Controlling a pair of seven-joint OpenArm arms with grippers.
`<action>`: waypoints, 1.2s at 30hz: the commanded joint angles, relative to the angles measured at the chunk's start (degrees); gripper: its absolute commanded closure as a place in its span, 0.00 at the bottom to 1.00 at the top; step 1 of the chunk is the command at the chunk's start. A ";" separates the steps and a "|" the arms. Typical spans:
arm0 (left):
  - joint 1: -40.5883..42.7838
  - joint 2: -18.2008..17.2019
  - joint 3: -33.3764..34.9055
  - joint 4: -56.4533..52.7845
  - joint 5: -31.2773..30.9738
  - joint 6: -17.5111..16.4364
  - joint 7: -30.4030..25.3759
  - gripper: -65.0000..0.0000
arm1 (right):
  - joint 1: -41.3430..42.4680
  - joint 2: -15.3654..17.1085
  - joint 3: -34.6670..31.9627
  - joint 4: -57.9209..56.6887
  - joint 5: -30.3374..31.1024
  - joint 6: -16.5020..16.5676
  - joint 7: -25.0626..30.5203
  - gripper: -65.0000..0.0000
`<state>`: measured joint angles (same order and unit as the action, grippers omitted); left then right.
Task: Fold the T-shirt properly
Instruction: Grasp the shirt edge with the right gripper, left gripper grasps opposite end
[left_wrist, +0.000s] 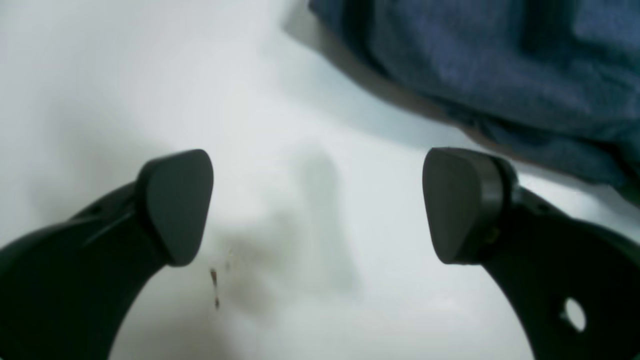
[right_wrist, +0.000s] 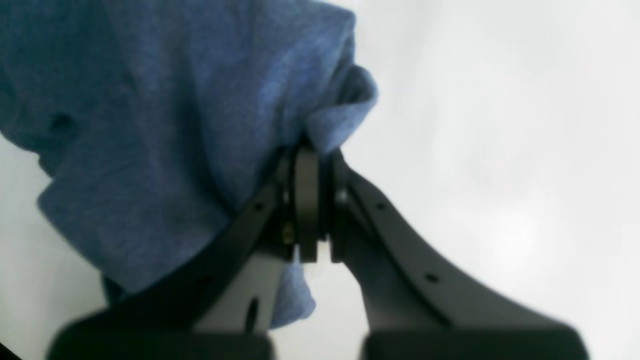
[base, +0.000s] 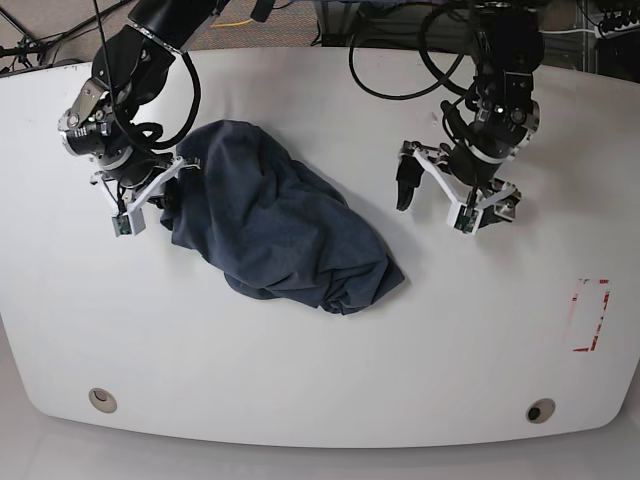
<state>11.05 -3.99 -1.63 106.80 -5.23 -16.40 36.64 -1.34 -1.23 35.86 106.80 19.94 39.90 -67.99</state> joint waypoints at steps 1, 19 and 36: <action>-2.48 0.87 0.18 -2.50 -0.52 0.18 -0.64 0.03 | 0.42 1.10 -1.00 4.10 1.37 0.10 1.13 1.00; -18.30 7.11 -1.23 -22.45 -0.61 0.10 -0.99 0.03 | -0.28 1.54 -3.72 7.61 1.11 0.10 1.30 1.00; -29.73 11.59 -1.14 -44.61 -0.52 0.10 -10.14 0.25 | 0.16 1.54 -4.08 7.53 -2.23 0.10 1.48 1.00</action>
<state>-16.84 7.11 -2.94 63.13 -5.17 -15.94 27.75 -2.04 -0.16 31.77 113.25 16.91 39.90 -67.92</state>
